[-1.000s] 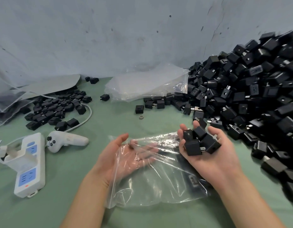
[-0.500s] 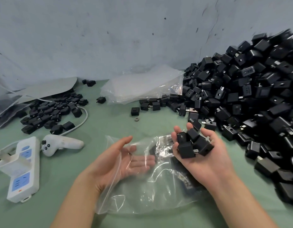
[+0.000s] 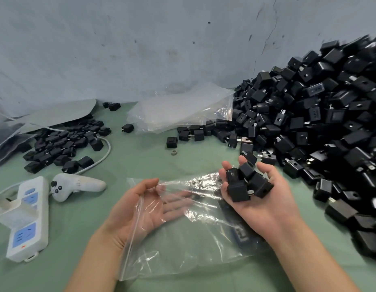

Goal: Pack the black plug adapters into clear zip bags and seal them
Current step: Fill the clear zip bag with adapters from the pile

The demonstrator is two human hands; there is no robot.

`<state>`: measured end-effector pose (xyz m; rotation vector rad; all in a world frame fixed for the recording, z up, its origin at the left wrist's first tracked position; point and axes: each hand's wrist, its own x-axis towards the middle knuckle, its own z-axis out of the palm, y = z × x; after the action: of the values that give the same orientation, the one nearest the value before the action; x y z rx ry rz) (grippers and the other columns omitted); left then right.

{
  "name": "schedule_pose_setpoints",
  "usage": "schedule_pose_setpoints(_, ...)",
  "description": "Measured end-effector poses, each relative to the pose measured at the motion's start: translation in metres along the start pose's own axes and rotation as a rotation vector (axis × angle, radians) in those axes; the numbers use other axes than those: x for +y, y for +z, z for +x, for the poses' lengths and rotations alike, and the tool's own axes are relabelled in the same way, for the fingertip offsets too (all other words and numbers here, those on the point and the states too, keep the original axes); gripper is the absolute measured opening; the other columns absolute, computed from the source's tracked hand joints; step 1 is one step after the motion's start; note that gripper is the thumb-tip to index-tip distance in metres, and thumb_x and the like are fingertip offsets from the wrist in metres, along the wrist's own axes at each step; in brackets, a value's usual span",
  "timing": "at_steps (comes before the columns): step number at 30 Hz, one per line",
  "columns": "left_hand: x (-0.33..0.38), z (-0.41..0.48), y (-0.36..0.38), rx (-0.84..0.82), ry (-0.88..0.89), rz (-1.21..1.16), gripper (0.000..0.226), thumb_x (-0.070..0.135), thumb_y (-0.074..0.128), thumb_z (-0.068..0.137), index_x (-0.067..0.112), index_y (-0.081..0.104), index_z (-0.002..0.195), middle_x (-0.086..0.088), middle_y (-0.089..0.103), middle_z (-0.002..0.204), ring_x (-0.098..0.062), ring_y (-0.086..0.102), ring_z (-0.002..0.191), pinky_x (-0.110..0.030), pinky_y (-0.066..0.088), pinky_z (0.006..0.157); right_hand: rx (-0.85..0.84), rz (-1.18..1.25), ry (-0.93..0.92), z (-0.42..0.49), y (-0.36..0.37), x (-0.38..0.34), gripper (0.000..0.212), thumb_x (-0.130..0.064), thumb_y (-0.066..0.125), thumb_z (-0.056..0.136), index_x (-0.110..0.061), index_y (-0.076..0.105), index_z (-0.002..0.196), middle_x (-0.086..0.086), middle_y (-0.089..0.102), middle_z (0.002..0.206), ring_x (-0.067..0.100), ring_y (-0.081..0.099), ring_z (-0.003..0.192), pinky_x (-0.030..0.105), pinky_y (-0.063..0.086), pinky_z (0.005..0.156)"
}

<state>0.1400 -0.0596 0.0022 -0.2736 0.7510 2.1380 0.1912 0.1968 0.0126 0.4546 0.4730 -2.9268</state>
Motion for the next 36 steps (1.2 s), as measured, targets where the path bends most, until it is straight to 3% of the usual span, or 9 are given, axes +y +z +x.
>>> schedule_pose_setpoints(1,-0.002,0.000,0.003,-0.023,0.047,0.003,0.028,0.020,0.057,0.089,0.002,0.052,0.110,-0.037,0.032,0.150,-0.054,0.038,0.136,-0.062,0.031,0.113,0.004,-0.011,-0.007,0.000,0.000,0.000,0.029,-0.030,0.058,0.090,-0.015,0.071,0.111,0.020,0.069,0.121,0.036,0.070,0.104,0.041,0.057,0.073)
schedule_pose_setpoints(3,-0.003,0.000,0.004,-0.022,0.113,-0.022,0.012,0.013,0.060,0.089,0.010,0.050,0.084,-0.038,0.032,0.150,-0.054,0.042,0.134,-0.061,0.034,0.111,0.010,-0.027,-0.014,0.001,0.000,0.001,0.029,-0.030,0.059,0.090,-0.015,0.072,0.111,0.020,0.069,0.121,0.036,0.070,0.104,0.041,0.057,0.073)
schedule_pose_setpoints(10,-0.012,0.001,0.011,-0.100,0.142,-0.092,0.029,0.018,0.047,0.095,0.004,0.055,0.071,-0.042,0.031,0.148,-0.052,0.035,0.139,-0.055,0.024,0.119,0.009,-0.053,-0.029,0.003,-0.001,0.001,0.030,-0.031,0.059,0.090,-0.014,0.072,0.111,0.020,0.069,0.121,0.037,0.070,0.103,0.042,0.057,0.073)
schedule_pose_setpoints(17,0.005,0.001,0.005,-0.006,0.091,0.155,0.011,0.013,0.053,0.093,0.013,0.042,0.089,-0.040,0.043,0.142,-0.054,0.044,0.132,-0.061,0.035,0.111,0.016,-0.059,-0.034,0.003,0.000,0.001,0.030,-0.030,0.060,0.088,-0.014,0.072,0.110,0.020,0.070,0.121,0.037,0.070,0.102,0.042,0.057,0.074)
schedule_pose_setpoints(20,0.009,-0.009,-0.001,0.041,0.100,0.164,0.009,0.014,0.055,0.091,0.007,0.049,0.093,-0.038,0.047,0.139,-0.051,0.050,0.128,-0.061,0.043,0.104,0.021,-0.065,-0.037,0.002,0.001,0.001,0.030,-0.030,0.060,0.088,-0.014,0.072,0.111,0.020,0.069,0.121,0.038,0.070,0.097,0.041,0.057,0.072)
schedule_pose_setpoints(25,0.025,-0.040,-0.021,0.124,0.215,0.080,0.054,0.028,0.052,0.093,-0.011,0.058,0.129,-0.033,0.050,0.140,-0.045,0.054,0.127,-0.059,0.051,0.096,0.031,-0.087,-0.049,0.003,0.003,0.002,0.029,-0.029,0.060,0.089,-0.014,0.071,0.111,0.020,0.070,0.120,0.039,0.070,0.094,0.041,0.057,0.070)
schedule_pose_setpoints(30,0.027,-0.078,-0.043,0.039,0.197,-0.126,0.068,-0.015,0.071,0.073,-0.014,0.047,0.137,-0.031,0.043,0.147,-0.043,0.051,0.130,-0.051,0.049,0.101,0.036,-0.099,-0.050,0.003,0.005,0.002,0.030,-0.030,0.060,0.089,-0.013,0.070,0.112,0.020,0.071,0.118,0.038,0.071,0.092,0.041,0.057,0.071)
schedule_pose_setpoints(34,0.004,-0.080,-0.043,0.396,0.341,0.639,0.044,0.018,0.086,0.071,0.010,0.075,0.113,-0.010,0.071,0.121,-0.024,0.074,0.095,-0.027,0.061,0.058,0.024,-0.103,-0.048,0.003,0.007,0.001,0.029,-0.029,0.059,0.089,-0.012,0.070,0.110,0.021,0.070,0.119,0.038,0.070,0.090,0.041,0.057,0.071)
schedule_pose_setpoints(36,-0.001,-0.073,-0.043,0.463,0.550,1.037,0.033,0.034,0.079,0.073,0.028,0.078,0.106,0.002,0.075,0.113,-0.017,0.075,0.086,-0.025,0.060,0.063,0.016,-0.104,-0.048,0.004,0.008,0.001,0.028,-0.028,0.059,0.089,-0.011,0.071,0.107,0.021,0.070,0.120,0.037,0.069,0.091,0.041,0.056,0.071)
